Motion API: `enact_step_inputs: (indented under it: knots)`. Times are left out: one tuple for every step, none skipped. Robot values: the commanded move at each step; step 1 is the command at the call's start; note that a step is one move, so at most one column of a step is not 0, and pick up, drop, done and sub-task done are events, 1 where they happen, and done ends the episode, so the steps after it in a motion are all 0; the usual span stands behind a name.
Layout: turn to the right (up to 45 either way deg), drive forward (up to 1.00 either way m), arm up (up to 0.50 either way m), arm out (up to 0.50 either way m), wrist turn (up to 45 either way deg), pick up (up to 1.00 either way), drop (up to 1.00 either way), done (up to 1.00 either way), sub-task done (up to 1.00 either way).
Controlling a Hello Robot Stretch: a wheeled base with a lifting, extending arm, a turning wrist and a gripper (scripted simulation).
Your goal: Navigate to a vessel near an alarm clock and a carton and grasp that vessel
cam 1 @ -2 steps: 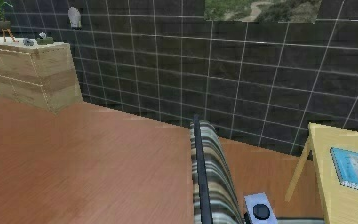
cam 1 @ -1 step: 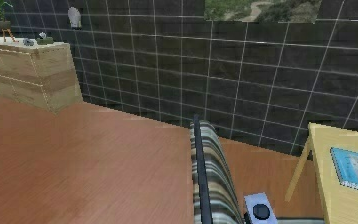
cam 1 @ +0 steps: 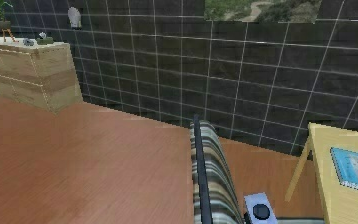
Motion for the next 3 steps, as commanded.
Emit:
enact_step_inputs:
  knots:
    - [0.0, 0.00, 0.00, 0.00, 45.0, 0.00, 0.00, 0.00, 0.00]
    - [0.0, 0.00, 0.00, 0.00, 27.0, 0.00, 0.00, 0.00, 0.00]
    - [0.0, 0.00, -0.30, 0.00, 0.0, 0.00, 0.00, 0.00, 0.00]
